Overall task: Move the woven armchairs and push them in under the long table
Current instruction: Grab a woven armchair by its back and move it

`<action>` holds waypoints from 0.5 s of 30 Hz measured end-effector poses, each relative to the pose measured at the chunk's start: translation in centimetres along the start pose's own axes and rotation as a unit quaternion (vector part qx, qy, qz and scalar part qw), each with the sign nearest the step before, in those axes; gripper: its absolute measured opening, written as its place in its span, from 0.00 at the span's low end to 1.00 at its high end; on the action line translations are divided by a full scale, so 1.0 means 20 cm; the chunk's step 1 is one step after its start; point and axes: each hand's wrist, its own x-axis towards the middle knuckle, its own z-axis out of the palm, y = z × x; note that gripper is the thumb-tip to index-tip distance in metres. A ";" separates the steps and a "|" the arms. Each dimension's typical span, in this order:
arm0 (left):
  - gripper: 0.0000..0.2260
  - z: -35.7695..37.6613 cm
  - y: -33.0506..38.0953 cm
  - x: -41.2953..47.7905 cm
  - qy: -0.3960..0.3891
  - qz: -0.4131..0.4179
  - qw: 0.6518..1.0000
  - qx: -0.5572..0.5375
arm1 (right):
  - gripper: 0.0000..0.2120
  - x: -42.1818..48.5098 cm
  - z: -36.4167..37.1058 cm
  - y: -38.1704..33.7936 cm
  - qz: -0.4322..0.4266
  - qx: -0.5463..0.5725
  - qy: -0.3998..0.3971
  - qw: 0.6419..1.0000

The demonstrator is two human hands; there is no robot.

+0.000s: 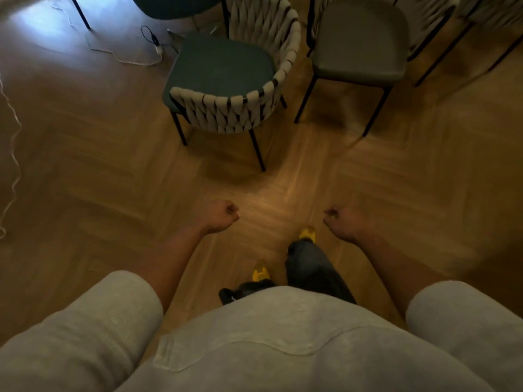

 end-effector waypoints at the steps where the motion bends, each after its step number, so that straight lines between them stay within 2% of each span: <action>1: 0.16 -0.04 0.03 0.07 0.004 0.001 1.000 0.000 | 0.22 0.08 -0.06 -0.02 0.000 -0.003 -0.005 1.000; 9: 0.15 -0.41 0.37 0.64 0.032 -0.025 0.999 -0.005 | 0.22 0.75 -0.66 -0.22 -0.029 -0.040 -0.017 0.999; 15: 0.21 -0.68 0.65 1.03 0.093 -0.030 0.995 -0.016 | 0.22 1.21 -1.19 -0.51 -0.092 -0.151 0.003 0.984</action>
